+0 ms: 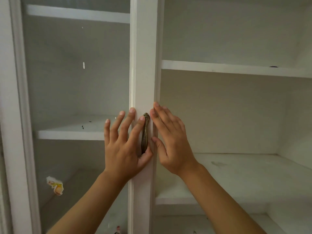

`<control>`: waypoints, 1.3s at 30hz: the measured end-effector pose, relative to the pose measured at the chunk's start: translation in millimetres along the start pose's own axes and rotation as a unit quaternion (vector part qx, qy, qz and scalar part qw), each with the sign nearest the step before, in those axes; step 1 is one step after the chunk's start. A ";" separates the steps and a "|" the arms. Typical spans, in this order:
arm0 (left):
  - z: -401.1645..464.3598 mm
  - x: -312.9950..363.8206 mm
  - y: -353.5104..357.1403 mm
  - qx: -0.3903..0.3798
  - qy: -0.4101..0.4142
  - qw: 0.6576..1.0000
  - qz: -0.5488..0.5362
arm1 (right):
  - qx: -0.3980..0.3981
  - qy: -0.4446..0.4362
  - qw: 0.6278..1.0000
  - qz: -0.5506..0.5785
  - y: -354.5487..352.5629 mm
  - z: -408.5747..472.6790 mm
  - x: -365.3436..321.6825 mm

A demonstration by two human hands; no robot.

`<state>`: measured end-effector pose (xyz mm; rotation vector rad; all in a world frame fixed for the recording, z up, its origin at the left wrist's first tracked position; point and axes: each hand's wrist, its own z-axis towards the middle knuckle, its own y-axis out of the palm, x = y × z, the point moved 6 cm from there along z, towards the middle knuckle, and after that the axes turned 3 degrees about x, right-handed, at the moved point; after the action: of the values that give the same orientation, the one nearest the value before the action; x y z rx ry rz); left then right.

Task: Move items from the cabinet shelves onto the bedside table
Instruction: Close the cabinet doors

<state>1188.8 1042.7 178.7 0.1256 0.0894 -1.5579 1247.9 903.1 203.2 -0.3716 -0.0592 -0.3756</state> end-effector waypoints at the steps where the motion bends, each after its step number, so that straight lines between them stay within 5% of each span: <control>1: 0.2 0.3 -0.8 -0.005 -0.002 1.000 0.000 | -0.011 0.005 1.000 -0.007 -2.7 0.3 0.1; 9: 3.4 3.5 -13.7 -0.097 -0.021 0.995 0.000 | -0.122 0.076 0.988 -0.063 -43.8 -23.4 1.6; 19: 11.2 12.2 -54.7 -0.268 -0.091 0.956 -0.082 | -0.110 0.145 0.977 -0.111 -115.0 -41.0 -38.0; 30: 33.0 78.7 -118.1 -0.244 -0.069 0.941 -0.224 | -0.100 0.180 0.958 -0.197 -202.1 -62.3 -90.5; 39: 28.3 139.0 -135.2 -0.248 -0.093 0.912 -0.313 | -0.113 0.278 0.897 -0.324 -280.8 -100.5 -109.8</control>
<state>1054.6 899.9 184.6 -0.5008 0.4021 -2.1258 1041.1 662.0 192.4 -0.4578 0.4368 -1.1480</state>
